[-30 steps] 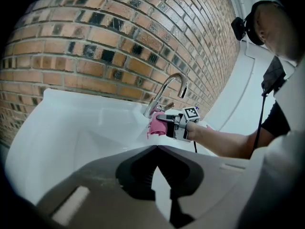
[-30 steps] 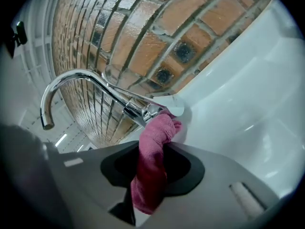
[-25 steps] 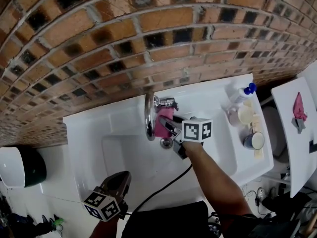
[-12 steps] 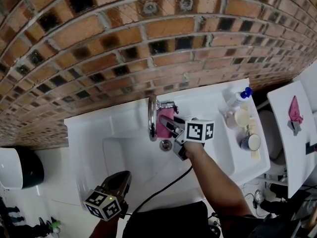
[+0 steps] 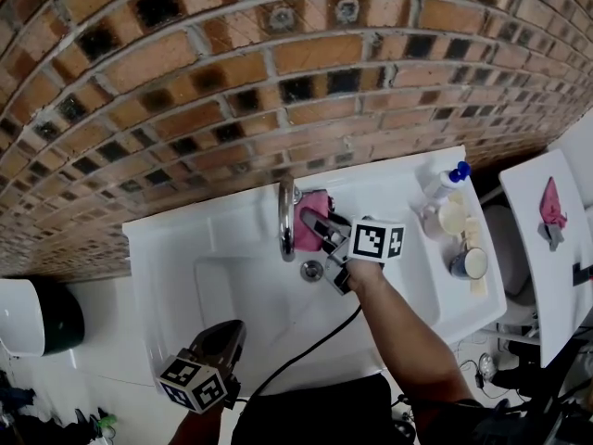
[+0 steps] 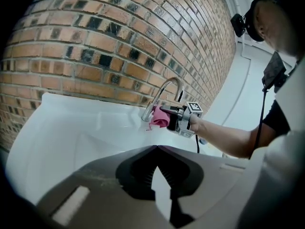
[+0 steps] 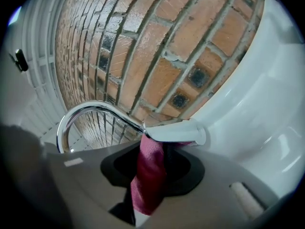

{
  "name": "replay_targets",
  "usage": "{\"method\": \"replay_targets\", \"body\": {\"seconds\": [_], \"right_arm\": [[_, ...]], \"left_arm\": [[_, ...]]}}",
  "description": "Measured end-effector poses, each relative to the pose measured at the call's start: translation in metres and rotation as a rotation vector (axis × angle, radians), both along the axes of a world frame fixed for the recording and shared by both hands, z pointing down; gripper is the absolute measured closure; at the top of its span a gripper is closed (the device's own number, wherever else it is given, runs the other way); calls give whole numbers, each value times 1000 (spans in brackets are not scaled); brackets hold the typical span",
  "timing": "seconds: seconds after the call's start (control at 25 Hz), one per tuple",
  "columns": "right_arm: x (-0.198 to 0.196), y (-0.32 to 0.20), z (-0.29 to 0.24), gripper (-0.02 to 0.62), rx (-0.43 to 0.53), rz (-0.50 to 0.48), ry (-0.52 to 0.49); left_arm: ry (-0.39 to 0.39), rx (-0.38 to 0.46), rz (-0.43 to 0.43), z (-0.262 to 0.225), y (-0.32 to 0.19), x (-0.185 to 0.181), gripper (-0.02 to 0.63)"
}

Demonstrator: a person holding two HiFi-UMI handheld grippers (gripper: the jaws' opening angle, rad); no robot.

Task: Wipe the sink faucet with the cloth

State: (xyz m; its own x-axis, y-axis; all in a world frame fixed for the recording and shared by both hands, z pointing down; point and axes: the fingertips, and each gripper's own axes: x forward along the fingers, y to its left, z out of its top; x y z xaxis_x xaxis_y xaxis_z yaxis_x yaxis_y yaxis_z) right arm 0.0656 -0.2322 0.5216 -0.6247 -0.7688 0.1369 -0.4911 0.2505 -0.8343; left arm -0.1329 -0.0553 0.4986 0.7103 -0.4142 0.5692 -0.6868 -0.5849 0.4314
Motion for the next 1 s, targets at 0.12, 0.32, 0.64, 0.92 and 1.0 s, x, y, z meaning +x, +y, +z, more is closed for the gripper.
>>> {"method": "replay_targets", "body": {"seconds": [0.12,0.32,0.64,0.92,1.0], "right_arm": [[-6,10,0,472,15,-29,32],[-17,26,20,472,-13,-64,76],[-32,24,78,472,-169,-65,18],[-40,-1,70,472,-170,-57,9],[-43,0,61,472,-140,-72,35]], "left_arm": [[-4,1,14,2,1,2,600],[5,2,29,-1,3,5,600],[-33,-9,-10,4,11,-18,600],[-46,-11,-56,1,17,-31,600],[-46,-10,-62,0,17,-33,600]]}}
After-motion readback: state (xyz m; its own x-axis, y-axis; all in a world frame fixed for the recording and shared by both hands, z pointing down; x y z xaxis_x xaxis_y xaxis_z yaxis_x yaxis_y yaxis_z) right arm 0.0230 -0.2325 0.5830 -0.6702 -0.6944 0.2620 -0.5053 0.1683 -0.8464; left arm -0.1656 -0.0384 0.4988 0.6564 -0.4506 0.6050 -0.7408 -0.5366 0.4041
